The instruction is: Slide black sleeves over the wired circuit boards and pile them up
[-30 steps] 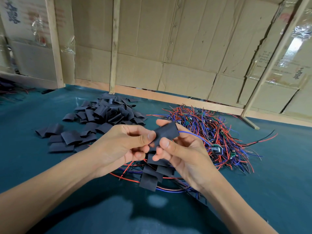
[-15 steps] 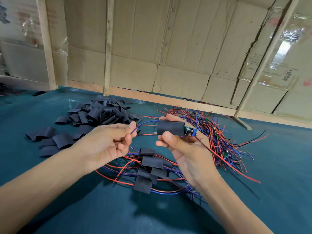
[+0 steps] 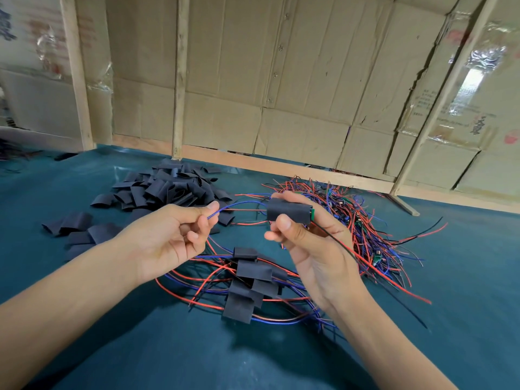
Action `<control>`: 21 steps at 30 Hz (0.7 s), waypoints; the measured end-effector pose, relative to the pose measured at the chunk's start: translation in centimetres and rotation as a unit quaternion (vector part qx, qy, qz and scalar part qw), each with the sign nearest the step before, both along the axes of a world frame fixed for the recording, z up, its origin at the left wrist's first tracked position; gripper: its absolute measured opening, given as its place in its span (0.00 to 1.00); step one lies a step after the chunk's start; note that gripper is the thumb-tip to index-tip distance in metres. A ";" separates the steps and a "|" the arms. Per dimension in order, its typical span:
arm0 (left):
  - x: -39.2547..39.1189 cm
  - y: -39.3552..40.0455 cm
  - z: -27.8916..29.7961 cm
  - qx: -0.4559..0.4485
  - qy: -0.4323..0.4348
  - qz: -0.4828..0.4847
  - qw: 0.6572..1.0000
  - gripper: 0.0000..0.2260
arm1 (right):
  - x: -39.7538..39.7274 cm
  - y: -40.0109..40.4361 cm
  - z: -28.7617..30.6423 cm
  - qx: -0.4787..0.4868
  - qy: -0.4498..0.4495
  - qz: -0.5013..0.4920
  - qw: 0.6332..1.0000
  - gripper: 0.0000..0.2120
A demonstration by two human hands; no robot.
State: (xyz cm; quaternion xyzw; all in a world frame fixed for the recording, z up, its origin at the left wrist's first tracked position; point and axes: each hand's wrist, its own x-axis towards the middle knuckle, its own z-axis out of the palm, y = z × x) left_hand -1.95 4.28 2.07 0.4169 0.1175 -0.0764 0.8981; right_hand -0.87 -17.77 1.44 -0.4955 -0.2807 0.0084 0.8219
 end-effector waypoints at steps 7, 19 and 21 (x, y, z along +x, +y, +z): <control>0.1 0.7 0.0 0.004 -0.006 0.006 1.000 0.12 | 0.4 0.1 -0.6 -0.008 -0.002 0.023 1.000 0.19; 0.3 1.0 -0.1 -0.015 0.001 0.022 1.000 0.14 | 1.3 -0.2 -1.2 -0.027 0.008 -0.004 1.000 0.24; 0.2 1.0 0.0 -0.021 0.000 0.024 0.999 0.18 | 1.3 -0.2 -1.2 -0.027 0.011 -0.016 0.999 0.24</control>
